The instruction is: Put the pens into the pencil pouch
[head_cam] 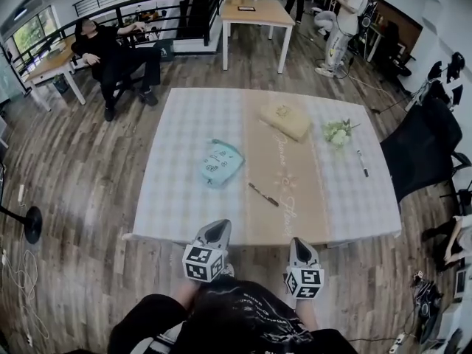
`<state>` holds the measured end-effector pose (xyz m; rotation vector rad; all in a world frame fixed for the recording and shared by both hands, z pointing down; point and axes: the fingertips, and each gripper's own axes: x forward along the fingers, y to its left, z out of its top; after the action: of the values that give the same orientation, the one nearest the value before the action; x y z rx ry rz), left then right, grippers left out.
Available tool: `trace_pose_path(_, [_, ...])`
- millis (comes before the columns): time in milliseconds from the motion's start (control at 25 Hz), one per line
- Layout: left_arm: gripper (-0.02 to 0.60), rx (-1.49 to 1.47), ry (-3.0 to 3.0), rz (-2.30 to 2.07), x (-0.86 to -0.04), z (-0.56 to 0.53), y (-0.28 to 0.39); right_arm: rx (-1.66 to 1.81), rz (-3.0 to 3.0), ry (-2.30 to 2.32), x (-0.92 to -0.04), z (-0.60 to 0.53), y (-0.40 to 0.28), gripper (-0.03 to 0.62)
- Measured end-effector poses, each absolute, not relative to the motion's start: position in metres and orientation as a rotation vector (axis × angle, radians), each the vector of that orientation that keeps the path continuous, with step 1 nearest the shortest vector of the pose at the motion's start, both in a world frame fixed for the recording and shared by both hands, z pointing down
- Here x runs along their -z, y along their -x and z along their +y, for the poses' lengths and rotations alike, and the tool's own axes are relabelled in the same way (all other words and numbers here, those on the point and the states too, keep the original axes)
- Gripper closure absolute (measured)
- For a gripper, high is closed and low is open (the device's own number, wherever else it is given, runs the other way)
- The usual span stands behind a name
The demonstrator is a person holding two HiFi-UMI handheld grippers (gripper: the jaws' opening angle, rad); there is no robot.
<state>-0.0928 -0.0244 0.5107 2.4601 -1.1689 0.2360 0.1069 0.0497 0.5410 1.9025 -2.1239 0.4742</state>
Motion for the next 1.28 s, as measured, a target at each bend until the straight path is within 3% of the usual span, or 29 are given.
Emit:
trace_pose_path(360, [0.561,-0.264,-2.471,-1.171,-0.517,-0.080,0.114,-0.469,-2.117,-1.808,-0.547,-0.022,-0.106,0.553])
trace_pose_path(800, [0.560,-0.261,-2.344,-1.313,-0.530,-0.115,0.122,-0.462,-2.195,-1.401,-0.573,-0.104,-0.102,0.442])
trace_pose_path(1280, [0.561,-0.194,-2.212,-1.526,-0.523,-0.150,0.120,-0.471,-2.174,-0.955,-0.631,-0.146,-0.091,0.418])
